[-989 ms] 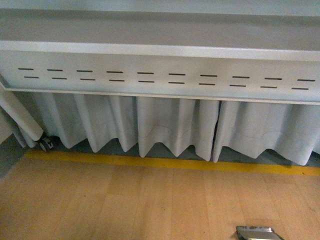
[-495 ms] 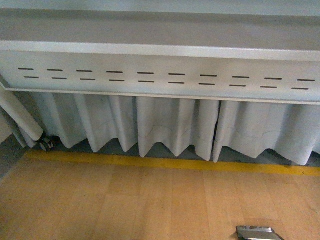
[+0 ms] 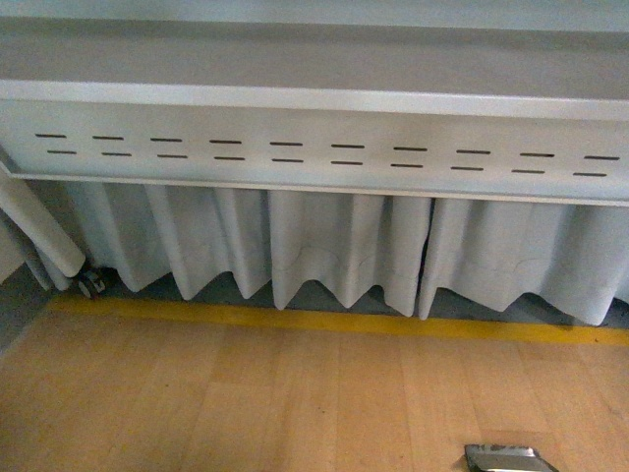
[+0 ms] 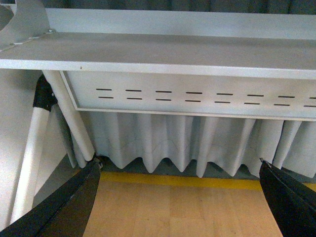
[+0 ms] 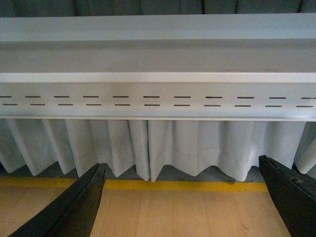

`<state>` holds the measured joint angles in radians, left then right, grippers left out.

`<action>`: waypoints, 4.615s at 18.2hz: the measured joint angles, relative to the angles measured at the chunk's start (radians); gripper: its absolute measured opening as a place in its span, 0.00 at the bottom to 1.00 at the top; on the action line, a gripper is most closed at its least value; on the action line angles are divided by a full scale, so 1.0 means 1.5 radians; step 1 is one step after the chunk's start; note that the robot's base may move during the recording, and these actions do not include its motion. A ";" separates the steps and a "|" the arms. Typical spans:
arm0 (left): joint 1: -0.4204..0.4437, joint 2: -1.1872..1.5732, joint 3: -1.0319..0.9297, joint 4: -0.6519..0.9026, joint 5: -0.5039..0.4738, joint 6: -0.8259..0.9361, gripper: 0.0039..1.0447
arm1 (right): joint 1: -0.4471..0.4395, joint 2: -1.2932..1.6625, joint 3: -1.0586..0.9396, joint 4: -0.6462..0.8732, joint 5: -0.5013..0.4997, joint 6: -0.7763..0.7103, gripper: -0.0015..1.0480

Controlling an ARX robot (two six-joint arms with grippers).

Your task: Open oven

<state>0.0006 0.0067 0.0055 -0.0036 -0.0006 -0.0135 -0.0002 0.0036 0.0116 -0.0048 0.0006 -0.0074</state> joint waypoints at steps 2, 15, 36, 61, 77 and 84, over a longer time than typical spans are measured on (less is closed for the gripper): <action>0.000 0.000 0.000 0.000 0.000 0.000 0.94 | 0.000 0.000 0.000 0.000 0.000 0.000 0.94; 0.000 0.000 0.000 -0.001 0.001 0.000 0.94 | 0.000 0.001 0.000 -0.001 0.000 0.000 0.94; 0.000 0.000 0.000 0.000 0.000 0.003 0.94 | 0.000 0.000 0.000 0.000 0.000 0.001 0.94; 0.000 0.000 0.000 0.000 0.000 0.002 0.94 | 0.000 0.000 0.000 0.000 0.000 0.000 0.94; -0.002 0.028 0.003 0.041 0.001 -0.006 0.94 | 0.000 0.000 0.000 0.000 0.000 0.000 0.94; -0.139 0.673 0.367 0.081 0.088 -0.461 0.94 | 0.000 0.000 0.000 0.000 0.000 0.000 0.94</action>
<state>-0.2085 1.0161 0.5568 0.1184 0.1318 -0.7044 -0.0002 0.0036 0.0116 -0.0044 0.0002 -0.0074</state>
